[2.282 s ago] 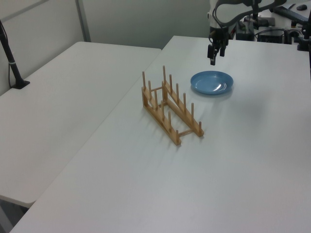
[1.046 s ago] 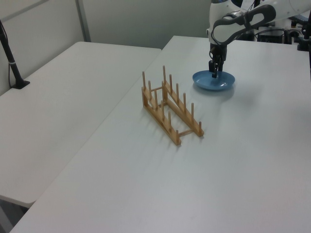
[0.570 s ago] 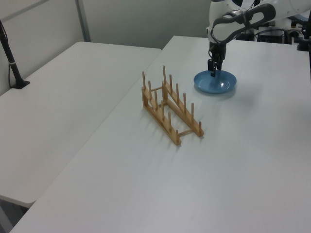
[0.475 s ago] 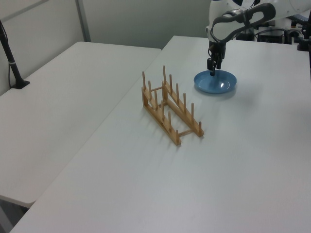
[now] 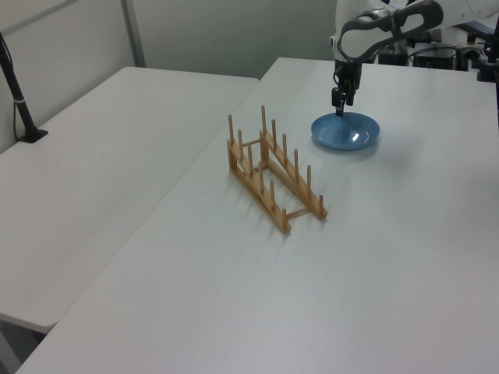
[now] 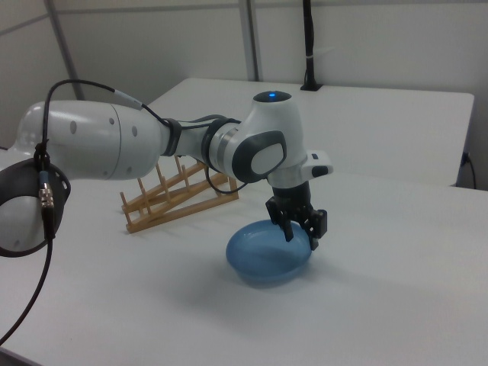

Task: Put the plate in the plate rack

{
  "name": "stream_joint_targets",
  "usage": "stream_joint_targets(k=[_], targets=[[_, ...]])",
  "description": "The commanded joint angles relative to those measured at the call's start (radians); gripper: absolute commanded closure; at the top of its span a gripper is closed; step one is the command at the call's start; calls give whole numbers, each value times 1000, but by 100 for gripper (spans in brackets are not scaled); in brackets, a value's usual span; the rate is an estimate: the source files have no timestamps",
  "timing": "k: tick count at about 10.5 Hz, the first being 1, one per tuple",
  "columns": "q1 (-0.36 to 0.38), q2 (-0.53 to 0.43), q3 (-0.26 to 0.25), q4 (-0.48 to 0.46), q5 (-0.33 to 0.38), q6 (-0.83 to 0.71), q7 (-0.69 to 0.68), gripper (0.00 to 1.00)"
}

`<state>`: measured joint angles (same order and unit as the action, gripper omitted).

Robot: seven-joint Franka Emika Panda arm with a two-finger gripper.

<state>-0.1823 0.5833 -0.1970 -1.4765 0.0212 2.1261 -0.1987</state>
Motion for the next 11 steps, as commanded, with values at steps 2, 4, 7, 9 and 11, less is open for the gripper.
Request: stream_joint_targets(k=[2,4,7,9,11], targets=[[-5,0,-39,-22,20,-15,-108,32],[-3,9,-38,-25,20,-14,-113,44],[0,38,-38,-24,22,-12,-110,49],[3,44,-38,-24,23,21,-105,55],[4,41,-38,-22,31,29,-104,75]])
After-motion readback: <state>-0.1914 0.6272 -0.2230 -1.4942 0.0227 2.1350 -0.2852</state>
